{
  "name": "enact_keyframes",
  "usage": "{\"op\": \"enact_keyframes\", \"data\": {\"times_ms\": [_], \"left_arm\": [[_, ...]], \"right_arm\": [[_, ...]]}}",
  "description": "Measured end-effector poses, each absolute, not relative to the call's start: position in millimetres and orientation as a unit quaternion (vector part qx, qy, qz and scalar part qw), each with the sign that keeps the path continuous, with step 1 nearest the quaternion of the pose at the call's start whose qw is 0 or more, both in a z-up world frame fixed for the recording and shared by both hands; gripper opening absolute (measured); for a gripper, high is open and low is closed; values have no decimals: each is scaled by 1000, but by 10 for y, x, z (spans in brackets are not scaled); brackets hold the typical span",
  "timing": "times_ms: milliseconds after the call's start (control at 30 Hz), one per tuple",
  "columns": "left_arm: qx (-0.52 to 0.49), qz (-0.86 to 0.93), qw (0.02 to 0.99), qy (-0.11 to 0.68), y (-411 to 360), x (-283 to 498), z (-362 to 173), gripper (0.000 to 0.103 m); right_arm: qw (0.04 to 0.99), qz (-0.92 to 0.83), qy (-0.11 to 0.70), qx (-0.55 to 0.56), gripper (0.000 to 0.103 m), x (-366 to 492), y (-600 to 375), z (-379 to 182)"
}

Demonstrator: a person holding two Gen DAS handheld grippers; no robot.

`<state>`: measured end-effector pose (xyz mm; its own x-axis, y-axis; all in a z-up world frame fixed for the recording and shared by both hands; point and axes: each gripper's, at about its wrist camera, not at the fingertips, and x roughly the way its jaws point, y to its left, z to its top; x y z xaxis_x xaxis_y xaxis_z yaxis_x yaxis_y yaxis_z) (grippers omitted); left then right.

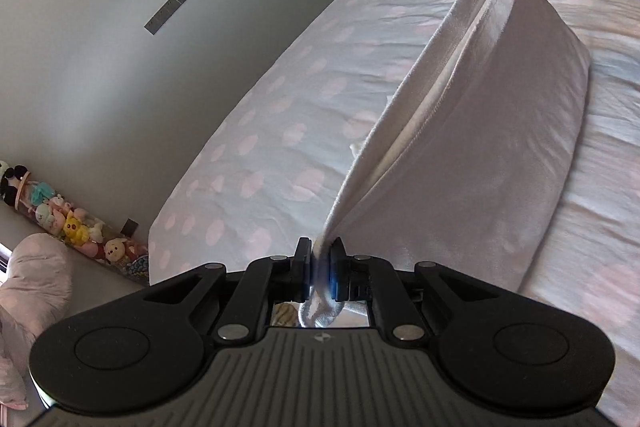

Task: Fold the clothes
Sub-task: 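Lift the sheet edge and fold it over the sheet with both grippers, then open both grippers to release the folded sheet edge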

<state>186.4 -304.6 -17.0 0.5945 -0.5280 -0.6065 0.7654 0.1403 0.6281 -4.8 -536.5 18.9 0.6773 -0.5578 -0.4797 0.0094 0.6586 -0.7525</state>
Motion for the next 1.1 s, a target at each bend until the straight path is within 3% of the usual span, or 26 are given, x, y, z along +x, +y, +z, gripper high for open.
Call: {"op": "enact_keyframes", "data": {"times_ms": [233,600,700,800,867,933,1100], "left_arm": [[506,-423,737,150,-3643,2574,-440,7],[477,-426,731,237,-4173,3521,-1383,7],[459,-423,741,250,-4208,3633,-1528,14],[443,-416,750,260,-4223,3694,-1586,19],[430,-407,760,267,-4221,3723,-1578,30],[418,-399,773,263,-4163,3712,-1521,51],[391,-392,789,268,-3999,3657,-1287,53]], "right_arm": [[833,-178,389,-350,4,908,-5918,-31],[824,-171,459,-284,5,2027,-6608,-1066],[826,-175,467,-262,5,2165,-6699,-1243],[833,-186,463,-238,12,2209,-6705,-1320],[837,-201,457,-224,23,2185,-6715,-1314],[842,-214,451,-206,25,2120,-6742,-1278],[853,-226,439,-171,29,1870,-6752,-1072]]}}
